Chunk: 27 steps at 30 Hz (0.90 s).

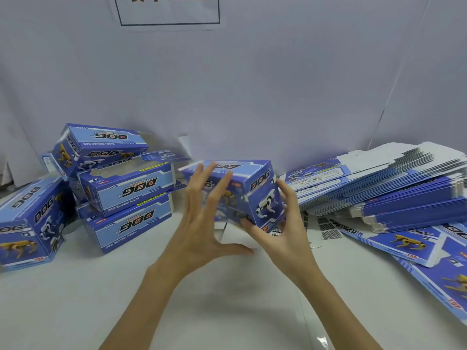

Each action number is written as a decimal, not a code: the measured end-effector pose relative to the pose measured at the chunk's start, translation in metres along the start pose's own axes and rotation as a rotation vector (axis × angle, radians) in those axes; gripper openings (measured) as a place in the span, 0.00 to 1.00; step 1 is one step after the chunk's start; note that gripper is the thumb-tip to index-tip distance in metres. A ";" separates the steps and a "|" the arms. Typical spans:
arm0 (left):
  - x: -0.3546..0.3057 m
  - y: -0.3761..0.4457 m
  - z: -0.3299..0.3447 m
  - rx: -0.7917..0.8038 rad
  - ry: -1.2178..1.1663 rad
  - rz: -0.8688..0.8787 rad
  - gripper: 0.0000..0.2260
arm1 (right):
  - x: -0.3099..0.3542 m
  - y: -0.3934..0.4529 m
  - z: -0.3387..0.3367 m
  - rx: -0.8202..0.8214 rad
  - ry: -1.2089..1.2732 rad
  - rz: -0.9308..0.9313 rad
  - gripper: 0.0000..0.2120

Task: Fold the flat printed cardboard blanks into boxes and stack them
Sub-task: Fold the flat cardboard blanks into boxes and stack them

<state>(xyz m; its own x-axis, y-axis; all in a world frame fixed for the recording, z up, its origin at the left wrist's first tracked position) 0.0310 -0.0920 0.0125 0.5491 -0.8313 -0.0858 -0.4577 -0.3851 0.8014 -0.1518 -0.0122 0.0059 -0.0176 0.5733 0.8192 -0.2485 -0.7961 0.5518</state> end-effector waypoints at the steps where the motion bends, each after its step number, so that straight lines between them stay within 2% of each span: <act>1: 0.003 0.001 -0.003 0.005 -0.071 -0.055 0.54 | 0.001 0.000 -0.002 0.003 -0.053 -0.059 0.42; 2: 0.004 0.005 -0.008 -0.003 -0.218 -0.181 0.52 | 0.001 0.000 -0.004 0.007 -0.130 -0.132 0.42; 4: 0.004 0.013 -0.017 -0.067 -0.696 -0.608 0.52 | 0.000 0.002 -0.006 0.054 -0.379 -0.316 0.43; 6: 0.006 0.013 -0.019 -0.080 -1.031 -0.923 0.48 | -0.003 0.000 -0.003 0.206 -0.603 -0.466 0.41; 8: 0.014 0.009 -0.022 -0.024 -1.158 -1.092 0.37 | -0.006 -0.006 0.005 0.361 -0.671 -0.479 0.35; 10: 0.024 0.006 -0.021 0.027 -1.181 -1.149 0.22 | -0.009 -0.014 0.015 0.428 -0.621 -0.414 0.32; 11: 0.027 0.003 -0.021 0.049 -1.192 -1.168 0.21 | -0.009 -0.017 0.020 0.409 -0.538 -0.371 0.30; 13: 0.030 -0.001 -0.022 0.050 -1.244 -1.160 0.23 | -0.006 -0.017 0.026 0.268 -0.308 -0.277 0.30; 16: 0.022 0.003 -0.026 0.107 -1.287 -0.957 0.31 | 0.001 -0.010 0.020 0.061 -0.042 -0.075 0.35; 18: 0.012 0.016 -0.020 0.215 -1.095 -0.807 0.37 | 0.004 -0.006 0.015 0.058 0.041 0.049 0.35; 19: 0.005 0.020 -0.015 0.244 -1.051 -0.810 0.38 | 0.004 -0.006 0.012 0.065 0.088 0.084 0.35; 20: 0.003 0.018 -0.008 0.245 -1.092 -0.768 0.35 | 0.004 -0.005 0.010 0.062 0.140 0.102 0.35; 23: -0.014 0.009 0.005 0.201 -0.991 -0.677 0.29 | 0.004 -0.002 0.004 0.021 0.222 0.110 0.35; 27: -0.017 -0.002 -0.001 0.191 -1.123 -0.655 0.31 | 0.003 -0.002 0.001 0.032 0.191 0.110 0.34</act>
<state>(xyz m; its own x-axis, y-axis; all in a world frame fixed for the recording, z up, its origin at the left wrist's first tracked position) 0.0230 -0.0770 0.0127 -0.1290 -0.3126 -0.9411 -0.4729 -0.8148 0.3355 -0.1506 -0.0090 0.0074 -0.2264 0.5068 0.8318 -0.2045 -0.8597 0.4681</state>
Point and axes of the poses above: each hand's wrist, its own y-axis towards the middle knuckle, its own z-axis out of the palm, x = y × z, the point moved 1 cm from there along y, towards the middle knuckle, and after that the axes turned 13 degrees about y, right-handed, at the moved point
